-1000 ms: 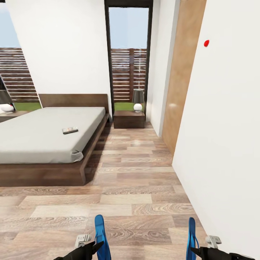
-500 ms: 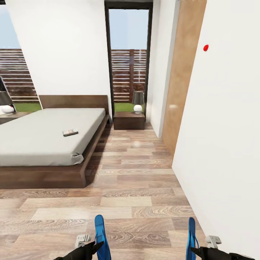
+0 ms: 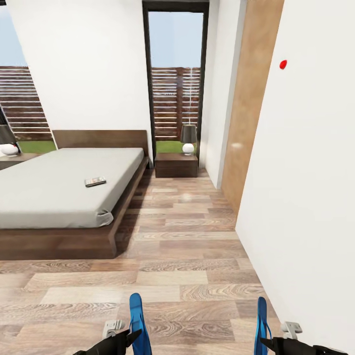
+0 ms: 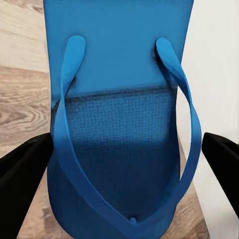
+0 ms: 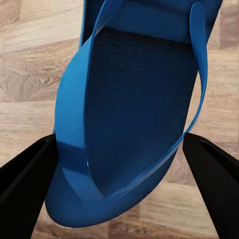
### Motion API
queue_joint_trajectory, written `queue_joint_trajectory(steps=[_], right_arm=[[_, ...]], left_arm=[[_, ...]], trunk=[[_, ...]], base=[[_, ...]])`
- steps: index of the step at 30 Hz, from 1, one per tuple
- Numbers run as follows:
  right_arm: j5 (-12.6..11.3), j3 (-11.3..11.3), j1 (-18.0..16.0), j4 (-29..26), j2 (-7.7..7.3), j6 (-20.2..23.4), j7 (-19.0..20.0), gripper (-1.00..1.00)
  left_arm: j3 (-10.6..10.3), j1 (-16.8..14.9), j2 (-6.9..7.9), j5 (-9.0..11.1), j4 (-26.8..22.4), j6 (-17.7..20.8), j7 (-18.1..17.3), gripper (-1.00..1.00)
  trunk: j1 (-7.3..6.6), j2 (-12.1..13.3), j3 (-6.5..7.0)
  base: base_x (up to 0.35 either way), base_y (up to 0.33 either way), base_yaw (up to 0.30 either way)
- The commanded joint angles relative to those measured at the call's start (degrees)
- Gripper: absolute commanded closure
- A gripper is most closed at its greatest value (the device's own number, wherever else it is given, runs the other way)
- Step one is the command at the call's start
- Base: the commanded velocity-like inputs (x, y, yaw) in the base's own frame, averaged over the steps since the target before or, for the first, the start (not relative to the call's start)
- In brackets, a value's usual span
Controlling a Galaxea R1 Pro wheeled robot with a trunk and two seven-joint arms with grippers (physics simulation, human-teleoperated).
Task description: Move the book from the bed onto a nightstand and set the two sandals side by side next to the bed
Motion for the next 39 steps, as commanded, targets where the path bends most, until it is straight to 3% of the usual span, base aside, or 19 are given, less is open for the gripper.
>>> queue_joint_trajectory(steps=[1, 31, 39], right_arm=[[-0.27, -0.27, -0.02, -0.02, 0.0, 0.51, 0.21, 1.0], [-0.27, -0.27, -0.02, 0.04, 0.03, 0.46, 0.19, 1.0], [-0.06, -0.45, -0.2, 2.08, 0.55, -1.51, -1.92, 1.0]], left_arm=[[-0.08, -0.03, 0.02, 0.17, 0.06, -0.24, -0.13, 1.0], [-0.08, 0.02, 0.02, 0.17, 0.06, -0.24, -0.05, 1.0], [-0.27, 0.06, 0.07, 1.13, 1.09, -2.05, -1.04, 1.0]], trunk=[[0.02, -0.02, -0.06], [0.02, -0.02, -0.06], [0.02, -0.02, -0.06]], base=[[0.303, 0.0, 0.0], [0.319, -0.087, 0.0], [0.0, 0.0, 0.0]])
